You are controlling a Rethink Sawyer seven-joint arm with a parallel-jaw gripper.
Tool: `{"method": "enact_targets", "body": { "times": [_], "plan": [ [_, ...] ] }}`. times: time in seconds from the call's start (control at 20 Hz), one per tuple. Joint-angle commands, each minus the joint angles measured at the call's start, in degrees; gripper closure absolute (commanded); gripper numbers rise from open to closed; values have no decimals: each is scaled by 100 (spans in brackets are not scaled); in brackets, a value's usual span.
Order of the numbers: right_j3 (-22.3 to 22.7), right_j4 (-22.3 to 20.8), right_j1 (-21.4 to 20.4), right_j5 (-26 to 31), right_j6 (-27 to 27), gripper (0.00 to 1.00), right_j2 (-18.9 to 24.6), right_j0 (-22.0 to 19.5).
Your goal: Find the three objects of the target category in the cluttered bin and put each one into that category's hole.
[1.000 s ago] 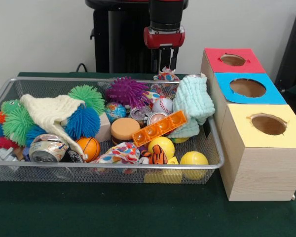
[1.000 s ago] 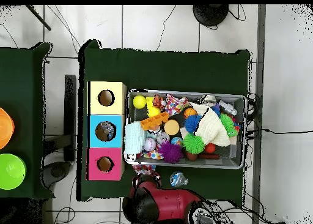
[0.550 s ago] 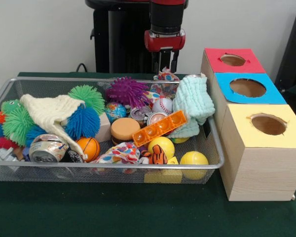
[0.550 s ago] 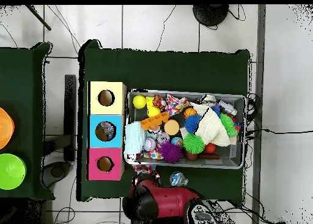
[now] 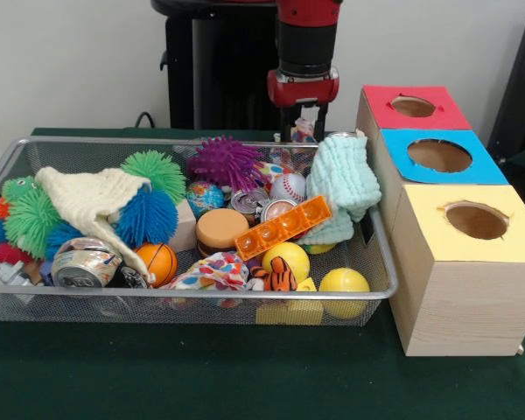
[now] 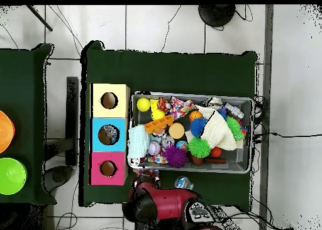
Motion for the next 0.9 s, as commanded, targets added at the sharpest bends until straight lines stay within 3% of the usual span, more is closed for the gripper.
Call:
{"method": "enact_targets", "body": {
  "times": [0.05, 0.45, 0.5, 0.9],
  "plan": [
    [-779, 399, 435, -590, 1234, 0, 148, 49],
    [-743, 361, 357, -596, 1137, 0, 194, -7],
    [-750, 328, 352, -581, 1109, 100, 216, -27],
    [-584, 444, 118, -334, 1160, 100, 166, 24]
  ]
}}
